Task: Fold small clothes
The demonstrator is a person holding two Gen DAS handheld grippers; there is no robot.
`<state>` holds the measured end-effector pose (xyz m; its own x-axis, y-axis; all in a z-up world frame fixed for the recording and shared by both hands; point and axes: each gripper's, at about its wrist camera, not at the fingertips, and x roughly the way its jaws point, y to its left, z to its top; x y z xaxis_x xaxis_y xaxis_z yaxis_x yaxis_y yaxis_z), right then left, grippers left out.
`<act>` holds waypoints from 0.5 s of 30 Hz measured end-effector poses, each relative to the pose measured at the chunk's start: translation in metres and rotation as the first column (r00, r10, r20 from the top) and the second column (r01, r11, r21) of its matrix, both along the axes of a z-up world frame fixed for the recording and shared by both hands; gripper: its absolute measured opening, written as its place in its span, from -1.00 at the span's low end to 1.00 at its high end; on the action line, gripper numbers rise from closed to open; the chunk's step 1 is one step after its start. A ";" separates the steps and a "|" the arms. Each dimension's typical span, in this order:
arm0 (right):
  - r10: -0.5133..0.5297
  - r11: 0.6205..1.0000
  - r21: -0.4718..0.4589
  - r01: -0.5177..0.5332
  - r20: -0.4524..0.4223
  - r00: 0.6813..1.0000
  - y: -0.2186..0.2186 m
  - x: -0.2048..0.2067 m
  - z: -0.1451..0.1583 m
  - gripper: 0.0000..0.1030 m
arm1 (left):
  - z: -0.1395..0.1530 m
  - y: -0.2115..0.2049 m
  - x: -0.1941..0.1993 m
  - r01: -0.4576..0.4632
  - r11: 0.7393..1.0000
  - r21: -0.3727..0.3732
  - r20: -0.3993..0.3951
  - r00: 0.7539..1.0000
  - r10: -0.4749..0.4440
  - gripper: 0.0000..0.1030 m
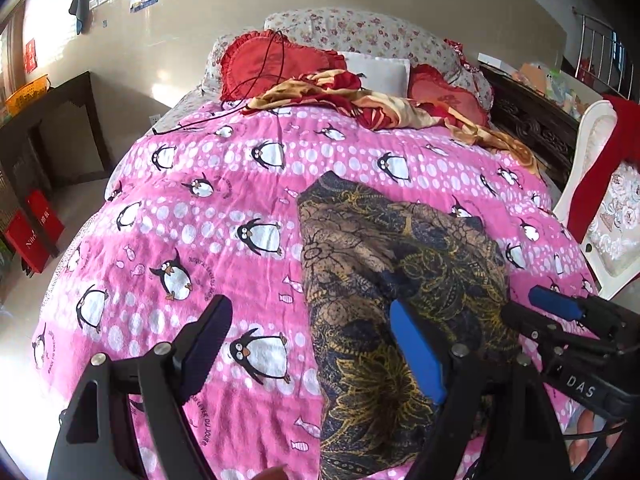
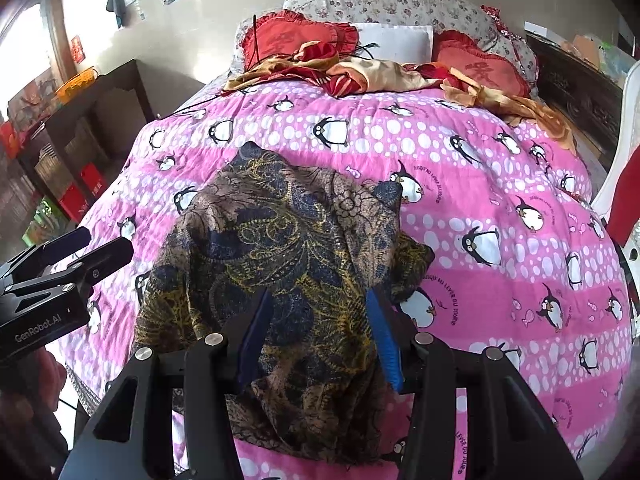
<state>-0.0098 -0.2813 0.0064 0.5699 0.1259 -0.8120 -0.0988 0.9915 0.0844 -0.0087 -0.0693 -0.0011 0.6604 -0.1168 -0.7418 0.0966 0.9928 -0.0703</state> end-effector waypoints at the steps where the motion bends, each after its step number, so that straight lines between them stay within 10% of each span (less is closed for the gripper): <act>1: 0.005 1.000 -0.004 -0.005 -0.008 1.000 0.002 0.002 -0.001 -0.01 | 0.000 0.000 0.000 0.001 1.000 0.005 0.004 1.000 -0.001 0.64; 15: 0.004 1.000 -0.018 -0.004 -0.025 1.000 0.005 0.002 -0.006 -0.01 | -0.006 -0.001 0.001 -0.004 1.000 0.012 0.001 1.000 0.004 0.64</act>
